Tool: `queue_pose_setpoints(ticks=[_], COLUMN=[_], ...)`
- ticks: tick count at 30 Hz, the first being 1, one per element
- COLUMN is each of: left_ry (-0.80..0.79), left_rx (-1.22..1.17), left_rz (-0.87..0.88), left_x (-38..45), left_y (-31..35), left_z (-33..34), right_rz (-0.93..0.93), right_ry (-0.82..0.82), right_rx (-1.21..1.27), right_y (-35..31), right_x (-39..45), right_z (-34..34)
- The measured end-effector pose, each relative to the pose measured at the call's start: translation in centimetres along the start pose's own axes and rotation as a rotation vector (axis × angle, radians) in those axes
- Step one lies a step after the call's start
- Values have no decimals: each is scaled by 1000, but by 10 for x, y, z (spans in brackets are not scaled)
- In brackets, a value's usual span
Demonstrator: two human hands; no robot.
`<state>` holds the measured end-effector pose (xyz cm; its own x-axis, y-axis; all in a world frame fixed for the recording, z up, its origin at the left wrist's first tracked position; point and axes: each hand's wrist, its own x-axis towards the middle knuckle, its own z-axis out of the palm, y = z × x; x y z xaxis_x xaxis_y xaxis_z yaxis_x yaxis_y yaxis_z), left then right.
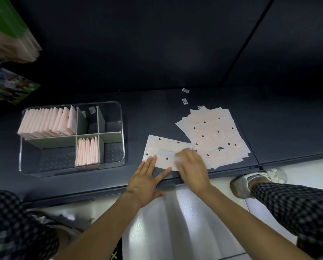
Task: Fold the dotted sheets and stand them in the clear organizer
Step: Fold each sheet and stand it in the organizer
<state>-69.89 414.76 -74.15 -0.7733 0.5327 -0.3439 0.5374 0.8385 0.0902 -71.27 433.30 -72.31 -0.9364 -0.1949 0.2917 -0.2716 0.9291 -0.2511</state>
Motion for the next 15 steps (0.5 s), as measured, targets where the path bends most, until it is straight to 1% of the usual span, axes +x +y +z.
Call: queue_pose_setpoints(ticks=[1,2,3,5,7,10,15], left_ry=[-10,-20,-30,-42,-37,-1,82], left_rx=[-6,-14,-21,-37,-65,-105,-217], left_rz=[-3,-6,-7,-2,3,9,-56], left_x=[0,1,1,1,1,-1,1], left_y=[-1,-2,-2,-4,-8,-17,-22], left_z=[-1,-3,-4,-6,-8,-10,-14], right_rz=[-150,-252,-306,-323,-316,-306,-303], right_ry=[-35,-75,-115,-144,-133,-126,-169], right_rx=[-27,-59,-85,-120,-150,-161,-176], right_y=[-3,-5,-4,6,20,32,34], right_x=[-7,-13,-19,-27,-32,-32,-26], right_z=[4,7,9,11,9,3,1])
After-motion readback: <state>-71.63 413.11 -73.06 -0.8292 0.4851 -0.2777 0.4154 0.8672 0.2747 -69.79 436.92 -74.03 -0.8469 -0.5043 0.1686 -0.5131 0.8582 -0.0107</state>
